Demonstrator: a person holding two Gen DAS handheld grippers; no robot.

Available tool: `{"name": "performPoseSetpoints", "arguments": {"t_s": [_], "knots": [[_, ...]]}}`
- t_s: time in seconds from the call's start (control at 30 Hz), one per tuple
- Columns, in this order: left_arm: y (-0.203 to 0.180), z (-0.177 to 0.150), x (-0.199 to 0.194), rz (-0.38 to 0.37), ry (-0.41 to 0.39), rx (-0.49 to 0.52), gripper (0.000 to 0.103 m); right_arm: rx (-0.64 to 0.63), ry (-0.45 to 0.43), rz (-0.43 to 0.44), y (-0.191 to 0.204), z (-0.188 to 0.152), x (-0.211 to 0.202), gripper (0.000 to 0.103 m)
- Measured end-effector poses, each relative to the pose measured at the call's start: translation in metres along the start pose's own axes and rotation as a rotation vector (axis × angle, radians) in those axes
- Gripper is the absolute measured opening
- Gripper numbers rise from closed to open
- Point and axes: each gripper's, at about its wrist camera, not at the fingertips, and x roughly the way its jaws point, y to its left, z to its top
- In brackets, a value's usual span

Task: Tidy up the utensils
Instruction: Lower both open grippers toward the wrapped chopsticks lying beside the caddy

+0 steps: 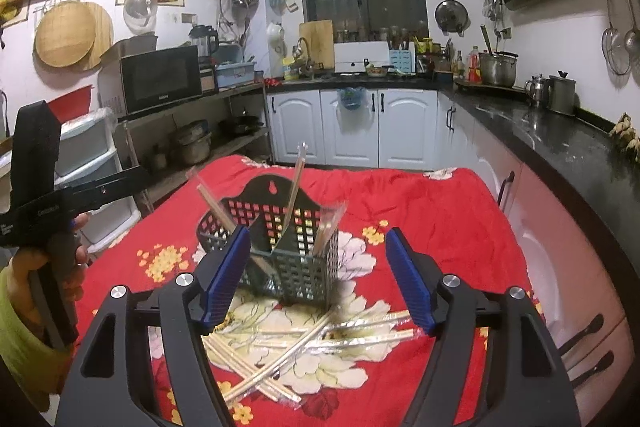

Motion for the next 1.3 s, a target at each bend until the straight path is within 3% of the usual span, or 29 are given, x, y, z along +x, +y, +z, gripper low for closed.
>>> {"name": "performPoseSetpoints", "arguments": {"t_s": [1.2,1.3], "knots": [[0.046,-0.1,0.013,0.075,0.27,-0.088,0.092,0.003,0.196,0.041,0.009,-0.067,0.032,0.067],[0.051,-0.11,0.015,0.074,0.301,-0.1,0.085,-0.004,0.209,0.045,0.011,-0.07,0.037,0.067]]}}
